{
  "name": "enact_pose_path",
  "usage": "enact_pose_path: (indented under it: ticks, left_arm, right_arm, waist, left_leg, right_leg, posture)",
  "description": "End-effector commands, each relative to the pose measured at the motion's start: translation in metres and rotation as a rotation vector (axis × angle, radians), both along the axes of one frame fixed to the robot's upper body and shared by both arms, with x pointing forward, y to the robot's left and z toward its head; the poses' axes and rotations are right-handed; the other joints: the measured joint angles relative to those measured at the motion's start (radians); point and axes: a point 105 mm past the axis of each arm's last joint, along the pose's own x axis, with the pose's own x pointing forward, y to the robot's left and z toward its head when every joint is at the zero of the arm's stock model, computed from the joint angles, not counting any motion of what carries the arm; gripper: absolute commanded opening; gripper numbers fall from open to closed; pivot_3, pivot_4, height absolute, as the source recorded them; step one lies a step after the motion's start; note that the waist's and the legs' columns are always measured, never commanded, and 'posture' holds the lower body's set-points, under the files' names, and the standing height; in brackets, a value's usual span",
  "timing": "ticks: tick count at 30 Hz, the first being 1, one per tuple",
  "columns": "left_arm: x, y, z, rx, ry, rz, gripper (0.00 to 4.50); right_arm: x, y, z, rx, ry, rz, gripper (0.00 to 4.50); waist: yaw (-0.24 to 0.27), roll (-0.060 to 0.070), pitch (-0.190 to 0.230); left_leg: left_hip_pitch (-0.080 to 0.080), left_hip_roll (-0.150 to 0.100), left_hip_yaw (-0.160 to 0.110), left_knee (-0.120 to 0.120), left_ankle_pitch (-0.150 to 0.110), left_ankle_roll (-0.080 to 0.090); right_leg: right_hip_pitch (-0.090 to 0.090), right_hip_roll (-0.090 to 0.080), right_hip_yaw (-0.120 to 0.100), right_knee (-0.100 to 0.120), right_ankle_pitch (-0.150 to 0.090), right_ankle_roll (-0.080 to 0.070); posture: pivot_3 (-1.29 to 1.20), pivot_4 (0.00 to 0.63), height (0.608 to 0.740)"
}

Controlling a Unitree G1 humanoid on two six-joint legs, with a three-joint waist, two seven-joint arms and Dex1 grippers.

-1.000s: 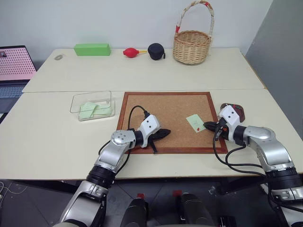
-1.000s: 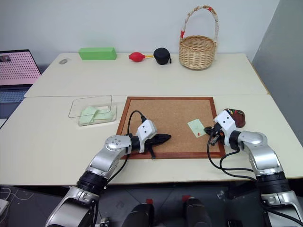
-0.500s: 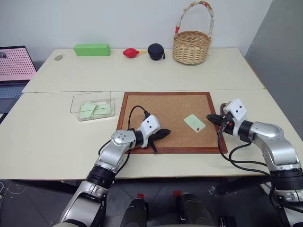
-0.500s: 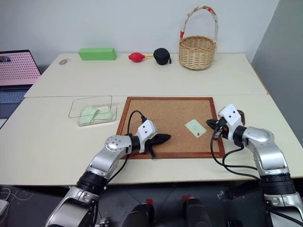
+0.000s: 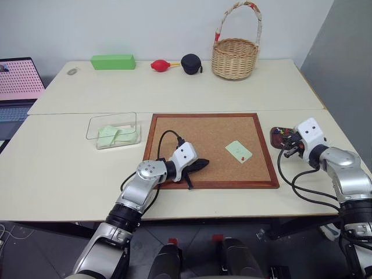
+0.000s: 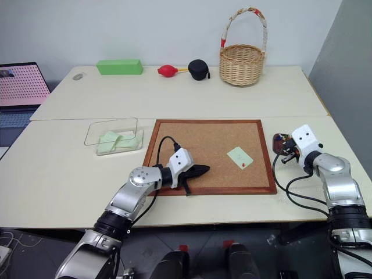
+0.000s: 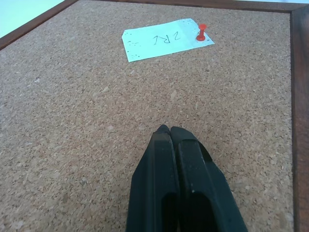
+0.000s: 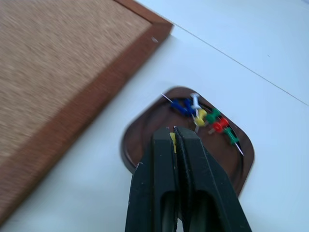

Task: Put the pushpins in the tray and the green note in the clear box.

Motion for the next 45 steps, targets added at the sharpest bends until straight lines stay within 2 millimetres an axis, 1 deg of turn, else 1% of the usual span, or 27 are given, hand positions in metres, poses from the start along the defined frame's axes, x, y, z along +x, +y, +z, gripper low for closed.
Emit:
enact_pose_path:
  ticks: [1,2,3,5,8,9,11,13,16,19,21,23,25,30,34,41,43,44,45]
  left_arm:
    - [-0.009,0.014,-0.037,0.110,0.100,0.026,0.00]
    - [-0.009,0.014,-0.037,0.111,0.100,0.027,0.00]
    - [-0.009,0.015,-0.037,0.112,0.100,0.028,0.00]
    - [-0.010,0.016,-0.038,0.113,0.101,0.031,0.00]
    - [-0.010,0.016,-0.038,0.112,0.101,0.034,0.00]
    - [-0.010,0.016,-0.038,0.112,0.101,0.035,0.00]
    - [-0.010,0.016,-0.038,0.111,0.101,0.037,0.00]
    - [-0.010,0.017,-0.038,0.112,0.102,0.037,0.00]
    - [-0.010,0.017,-0.039,0.112,0.103,0.038,0.00]
    - [-0.010,0.018,-0.039,0.114,0.105,0.038,0.00]
    - [-0.010,0.018,-0.039,0.114,0.105,0.037,0.00]
    - [-0.010,0.018,-0.040,0.114,0.107,0.036,0.00]
    - [-0.010,0.018,-0.040,0.114,0.107,0.035,0.00]
    - [-0.009,0.017,-0.039,0.115,0.106,0.032,0.00]
    - [-0.008,0.017,-0.039,0.116,0.104,0.033,0.00]
    - [-0.008,0.020,-0.039,0.117,0.102,0.038,0.00]
    - [-0.008,0.020,-0.039,0.117,0.103,0.039,0.00]
    - [-0.008,0.020,-0.039,0.116,0.103,0.039,0.00]
    - [-0.008,0.019,-0.039,0.115,0.103,0.039,0.00]
  right_arm:
    - [0.010,-0.004,0.017,-0.034,-0.069,-0.026,0.48]
    - [0.011,-0.005,0.017,-0.034,-0.069,-0.028,0.55]
    - [0.012,-0.005,0.017,-0.033,-0.069,-0.028,0.71]
    - [0.014,-0.004,0.018,-0.026,-0.070,-0.029,1.19]
    - [0.014,-0.004,0.019,-0.013,-0.067,-0.032,1.78]
    - [0.015,-0.004,0.020,-0.010,-0.070,-0.032,1.88]
    - [0.015,-0.004,0.023,-0.004,-0.084,-0.031,2.29]
    - [0.013,0.000,0.034,0.023,-0.121,0.002,2.64]
    - [0.001,0.020,0.044,0.092,-0.128,0.133,2.64]
    - [-0.018,0.046,0.043,0.149,-0.095,0.275,2.64]
    - [-0.028,0.058,0.041,0.174,-0.070,0.335,2.64]
    - [-0.041,0.078,0.032,0.191,-0.024,0.412,2.64]
    - [-0.049,0.093,0.025,0.210,0.005,0.460,2.64]
    - [-0.052,0.114,0.007,0.209,0.056,0.501,2.64]
    - [-0.047,0.119,-0.005,0.199,0.070,0.495,2.64]
    - [-0.039,0.117,-0.014,0.199,0.078,0.469,2.64]
    - [-0.038,0.116,-0.016,0.200,0.080,0.462,2.28]
    - [-0.038,0.116,-0.016,0.202,0.080,0.460,2.21]
    - [-0.038,0.116,-0.016,0.207,0.081,0.461,1.98]
  waist:
    - [0.000,0.000,0.000]
    - [0.000,0.000,0.000]
    - [-0.001,0.000,0.000]
    - [-0.001,0.000,0.000]
    - [-0.001,0.000,0.000]
    - [-0.001,0.001,0.000]
    - [-0.001,0.001,0.000]
    - [-0.002,0.001,0.000]
    - [-0.003,0.001,-0.001]
    - [-0.004,0.002,-0.001]
    - [-0.004,0.001,-0.001]
    - [-0.005,0.001,-0.001]
    - [-0.006,0.001,-0.002]
    - [-0.008,0.001,-0.002]
    - [-0.008,0.000,-0.002]
    - [-0.008,0.001,-0.002]
    - [-0.008,0.001,-0.002]
    - [-0.008,0.001,-0.002]
    - [-0.008,0.001,-0.002]
  left_leg:
    - [0.000,0.000,0.000,0.000,0.000,0.000]
    - [0.000,0.000,0.000,0.000,0.000,0.000]
    - [0.000,0.000,0.000,0.000,0.000,0.000]
    - [0.000,0.000,0.000,0.000,0.000,0.000]
    - [0.000,0.000,0.000,0.000,0.000,0.000]
    - [0.000,0.000,0.000,0.000,0.000,0.000]
    - [0.000,0.000,0.000,0.000,0.000,0.000]
    - [0.000,0.000,0.000,0.000,0.000,0.000]
    - [0.000,0.000,0.000,0.000,0.000,0.000]
    - [0.000,0.000,-0.001,0.000,0.000,0.000]
    - [0.000,0.000,-0.001,0.000,0.000,0.000]
    - [0.000,0.000,-0.001,0.000,0.000,0.000]
    - [0.000,0.000,-0.001,0.000,0.000,0.000]
    - [0.000,0.001,-0.001,0.000,0.000,0.000]
    - [0.000,0.001,-0.001,0.000,0.000,0.000]
    - [0.000,0.000,-0.001,0.000,0.000,0.000]
    - [0.000,0.001,-0.001,0.000,0.000,0.000]
    - [0.000,0.001,-0.001,0.000,0.000,0.000]
    - [0.000,0.001,-0.001,0.000,0.000,0.000]
  right_leg:
    - [0.000,0.000,0.000,0.000,0.000,0.000]
    - [0.000,0.000,0.000,0.000,0.000,0.000]
    - [0.000,0.000,0.000,0.000,0.000,0.000]
    - [0.000,0.000,0.000,0.000,0.000,0.000]
    - [0.000,0.000,0.000,0.000,0.000,0.000]
    - [0.000,0.000,0.000,0.000,0.000,0.000]
    - [0.000,0.000,0.000,0.000,0.000,0.000]
    - [0.000,0.000,0.000,0.000,0.000,0.000]
    - [0.000,0.000,0.000,0.000,0.000,0.000]
    - [0.000,0.000,0.000,0.000,0.000,0.000]
    - [0.000,0.000,-0.001,0.000,0.000,0.000]
    - [0.000,0.000,-0.001,0.000,0.000,0.000]
    - [0.000,0.000,0.000,0.000,0.000,0.000]
    - [0.000,0.001,-0.001,0.000,0.000,0.000]
    - [0.000,0.001,-0.001,-0.001,0.000,0.000]
    - [0.000,0.000,-0.001,0.000,0.000,0.000]
    - [0.000,0.001,-0.001,0.000,0.000,0.000]
    - [0.000,0.001,-0.001,0.000,0.000,0.000]
    - [0.000,0.001,-0.001,0.000,0.000,0.000]
  posture:
    - [0.00,0.150,0.740]
    - [0.00,0.150,0.740]
    - [0.00,0.150,0.740]
    - [0.00,0.150,0.740]
    - [0.00,0.150,0.740]
    - [0.00,0.150,0.740]
    - [0.00,0.150,0.740]
    - [0.00,0.150,0.740]
    - [0.00,0.150,0.740]
    - [0.00,0.150,0.740]
    - [0.00,0.150,0.740]
    - [0.00,0.150,0.740]
    - [0.00,0.150,0.740]
    - [0.00,0.150,0.740]
    - [0.00,0.150,0.740]
    - [0.00,0.150,0.740]
    - [0.00,0.150,0.740]
    - [0.00,0.150,0.740]
    - [0.00,0.150,0.740]
